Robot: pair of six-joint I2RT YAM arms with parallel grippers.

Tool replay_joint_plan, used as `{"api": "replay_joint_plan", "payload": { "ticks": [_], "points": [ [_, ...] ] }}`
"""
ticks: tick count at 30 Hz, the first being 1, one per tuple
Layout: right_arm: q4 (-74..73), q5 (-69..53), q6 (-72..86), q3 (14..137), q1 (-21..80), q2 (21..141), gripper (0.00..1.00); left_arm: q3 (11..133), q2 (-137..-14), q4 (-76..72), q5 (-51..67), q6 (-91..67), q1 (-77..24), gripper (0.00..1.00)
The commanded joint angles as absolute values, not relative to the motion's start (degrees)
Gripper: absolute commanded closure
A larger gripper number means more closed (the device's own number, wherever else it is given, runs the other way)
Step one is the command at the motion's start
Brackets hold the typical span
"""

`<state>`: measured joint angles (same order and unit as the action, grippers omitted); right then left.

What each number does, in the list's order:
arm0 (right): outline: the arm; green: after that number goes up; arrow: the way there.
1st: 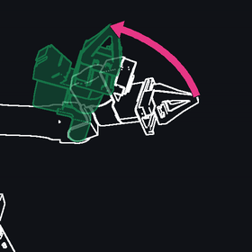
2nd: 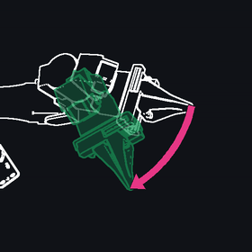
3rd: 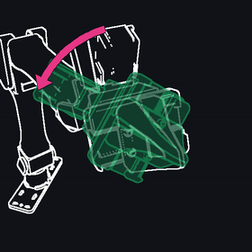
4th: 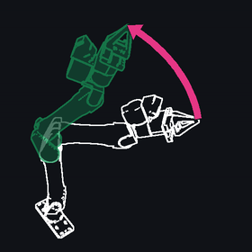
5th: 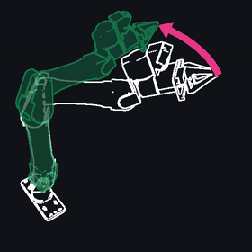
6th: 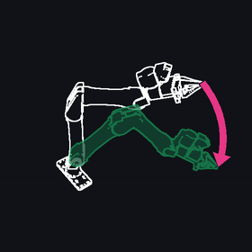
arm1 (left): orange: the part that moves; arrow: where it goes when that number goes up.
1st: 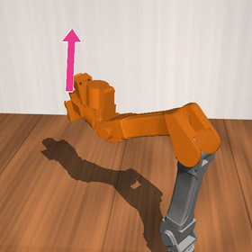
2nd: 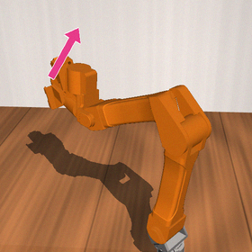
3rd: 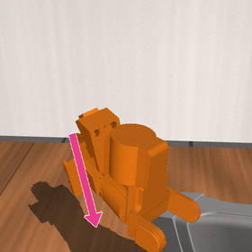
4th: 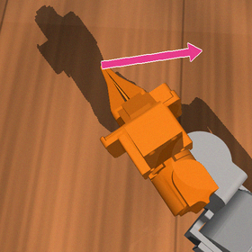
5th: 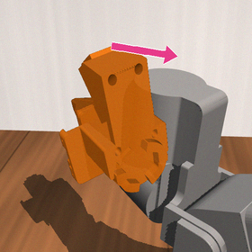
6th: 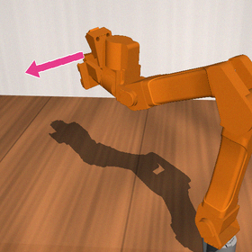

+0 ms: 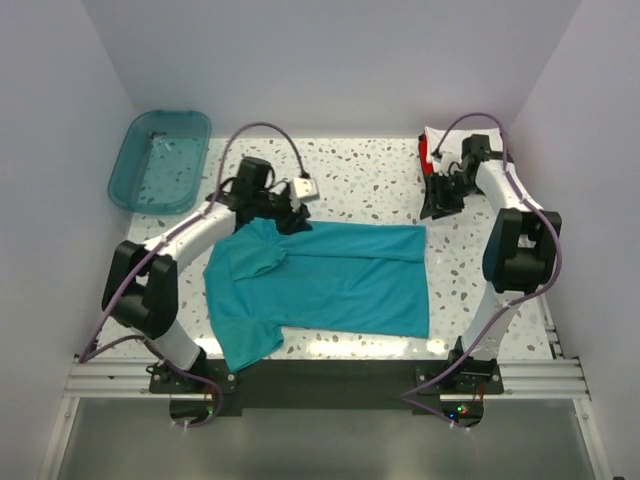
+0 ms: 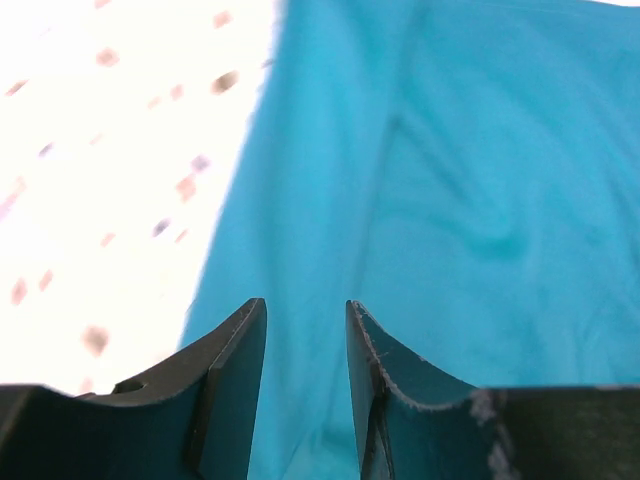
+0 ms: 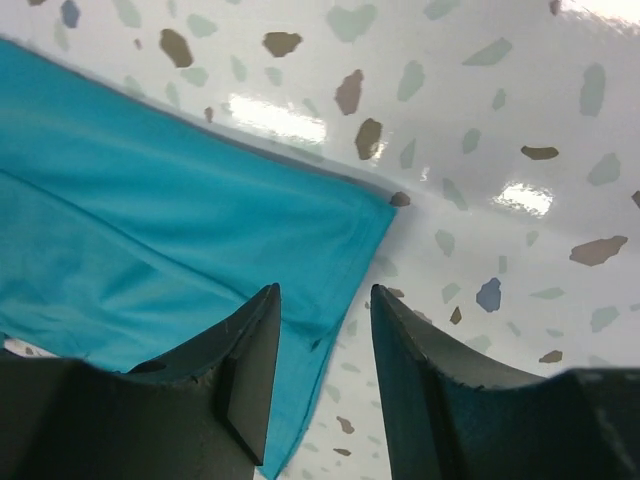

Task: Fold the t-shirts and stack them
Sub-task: Fold the tshirt

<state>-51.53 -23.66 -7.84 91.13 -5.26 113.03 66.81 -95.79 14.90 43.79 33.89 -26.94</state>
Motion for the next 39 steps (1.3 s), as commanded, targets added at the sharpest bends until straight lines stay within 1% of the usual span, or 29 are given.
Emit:
{"api": "replay_joint_plan", "payload": {
  "ticks": [1, 2, 3, 4, 6, 12, 15, 20, 22, 26, 29, 32, 33, 34, 35, 36, 38, 39],
  "points": [
    [-55.5, -23.6, -13.5, 91.4, -1.2, 108.5, 0.56, 67.3, -93.3, 23.4, 38.8, 26.8, -18.4, 0.57],
    [-55.2, -23.1, -14.1, 90.8, -0.4, 108.4, 0.57, 67.5, -94.1, 26.3, 37.4, 25.8, -16.5, 0.58],
    [-54.9, -21.5, -14.6, 89.7, 3.1, 108.4, 0.57, 67.4, -94.7, 27.1, 35.2, 24.9, -14.4, 0.58],
    [-54.7, -20.7, -15.0, 89.1, 4.4, 108.5, 0.57, 67.3, -95.7, 28.0, 33.7, 23.2, -11.0, 0.59],
    [-53.9, -19.4, -15.4, 88.2, 7.6, 109.8, 0.58, 67.1, -96.9, 28.8, 30.7, 22.5, -8.4, 0.59],
    [-51.3, -12.8, -16.8, 86.8, 9.1, 115.5, 0.59, 66.9, -102.0, 28.7, 21.6, 19.8, -4.0, 0.61],
    [-49.8, -8.8, -18.2, 87.2, 9.1, 117.6, 0.59, 67.4, -105.2, 27.8, 19.1, 18.2, -2.3, 0.61],
    [-47.5, -3.4, -19.4, 91.5, 9.1, 123.6, 0.56, 73.8, -114.6, 28.2, 17.1, 17.6, -1.1, 0.63],
    [-47.0, -2.3, -19.9, 95.5, 9.1, 125.8, 0.54, 76.6, -118.7, 28.0, 15.7, 17.7, -0.9, 0.63],
    [-46.9, -1.1, -21.0, 104.2, 9.0, 131.4, 0.51, 86.7, -123.9, 29.1, 17.0, 17.0, -0.1, 0.63],
    [-48.5, -2.9, -22.2, 110.3, 9.0, 131.9, 0.45, 91.4, -123.6, 30.2, 24.1, 19.2, -0.1, 0.58],
    [-50.4, -7.8, -24.5, 113.6, 9.0, 127.0, 0.35, 91.9, -118.8, 32.2, 35.9, 23.5, -0.1, 0.52],
    [-51.5, -9.4, -25.0, 113.8, 9.0, 125.4, 0.33, 91.3, -117.0, 32.7, 37.2, 24.9, -0.2, 0.51],
    [-52.7, -12.4, -26.9, 113.8, 8.9, 123.9, 0.21, 90.4, -113.0, 33.8, 38.6, 28.1, -0.1, 0.50],
    [-54.6, -13.8, -27.7, 112.4, 9.1, 121.7, 0.19, 88.1, -110.8, 34.5, 40.1, 29.9, -0.1, 0.48],
    [-55.4, -15.0, -28.5, 111.2, 9.1, 117.8, 0.15, 86.8, -106.4, 35.4, 40.7, 31.8, -0.1, 0.47],
    [-58.2, -17.7, -31.5, 108.3, 9.1, 113.4, 0.15, 82.6, -102.0, 40.2, 41.8, 38.6, -0.1, 0.45],
    [-59.0, -18.2, -32.5, 104.0, 9.1, 111.4, 0.15, 81.1, -99.8, 42.3, 43.1, 41.2, -0.2, 0.44]
  ]
}}
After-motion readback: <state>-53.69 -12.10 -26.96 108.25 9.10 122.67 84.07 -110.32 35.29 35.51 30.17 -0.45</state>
